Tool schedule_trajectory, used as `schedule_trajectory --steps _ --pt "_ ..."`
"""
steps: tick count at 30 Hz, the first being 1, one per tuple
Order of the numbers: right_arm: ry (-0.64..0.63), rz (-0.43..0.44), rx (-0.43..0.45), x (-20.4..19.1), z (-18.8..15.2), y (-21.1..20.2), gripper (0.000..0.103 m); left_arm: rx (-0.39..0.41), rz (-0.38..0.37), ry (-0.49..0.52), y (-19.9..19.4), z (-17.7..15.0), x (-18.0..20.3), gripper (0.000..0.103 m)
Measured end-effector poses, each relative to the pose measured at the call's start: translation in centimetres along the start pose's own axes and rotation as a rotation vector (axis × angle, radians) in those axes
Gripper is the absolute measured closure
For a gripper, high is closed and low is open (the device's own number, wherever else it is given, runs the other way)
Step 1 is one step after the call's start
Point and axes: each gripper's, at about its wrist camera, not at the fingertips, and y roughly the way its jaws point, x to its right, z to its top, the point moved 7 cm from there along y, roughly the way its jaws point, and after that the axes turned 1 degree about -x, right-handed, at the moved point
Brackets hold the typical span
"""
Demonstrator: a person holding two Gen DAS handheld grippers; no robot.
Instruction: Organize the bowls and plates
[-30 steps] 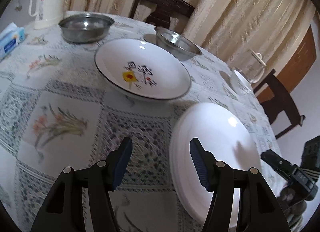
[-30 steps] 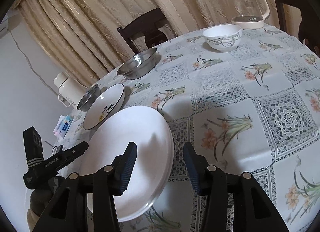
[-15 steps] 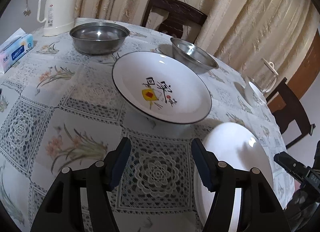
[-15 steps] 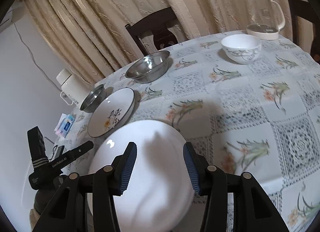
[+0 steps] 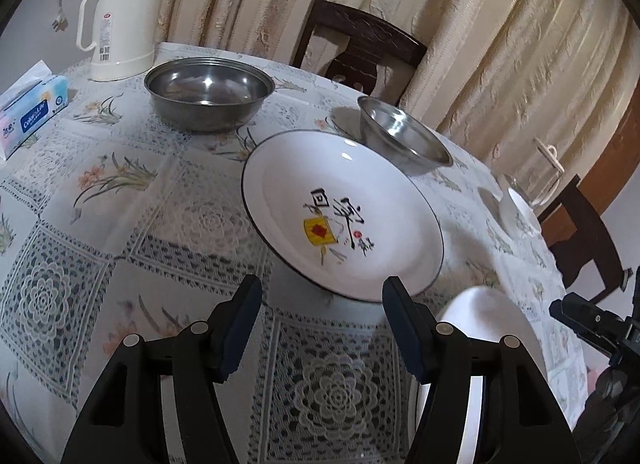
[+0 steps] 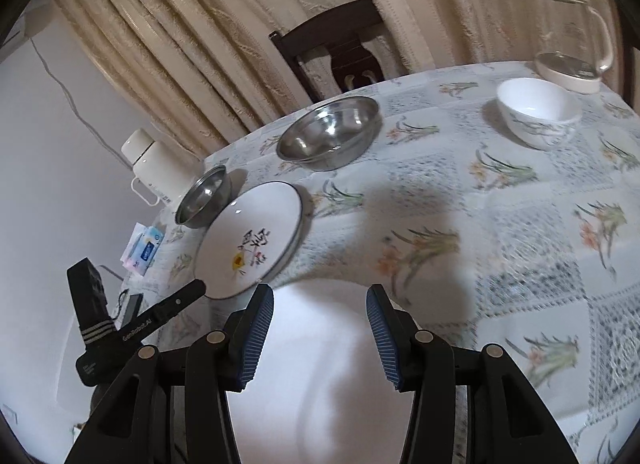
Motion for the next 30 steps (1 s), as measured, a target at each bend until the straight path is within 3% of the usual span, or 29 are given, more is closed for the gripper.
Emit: schedule_trajectory --steps 13,25,30 --pt "0.031 0.087 -0.150 -2.1 2.1 6.3 0.051 0.001 -0.067 -0.099 2.2 3.7 -2.2 0.039" --pt "0.049 0.095 -0.261 -2.4 3.3 10.9 0.052 -0.022 -0.083 -0.139 5.1 4.8 -3.7 0.059" --pt "0.043 0.090 -0.286 -2.4 3.5 12.4 0.056 -0.034 -0.101 -0.149 6.2 5.0 -3.9 0.063"
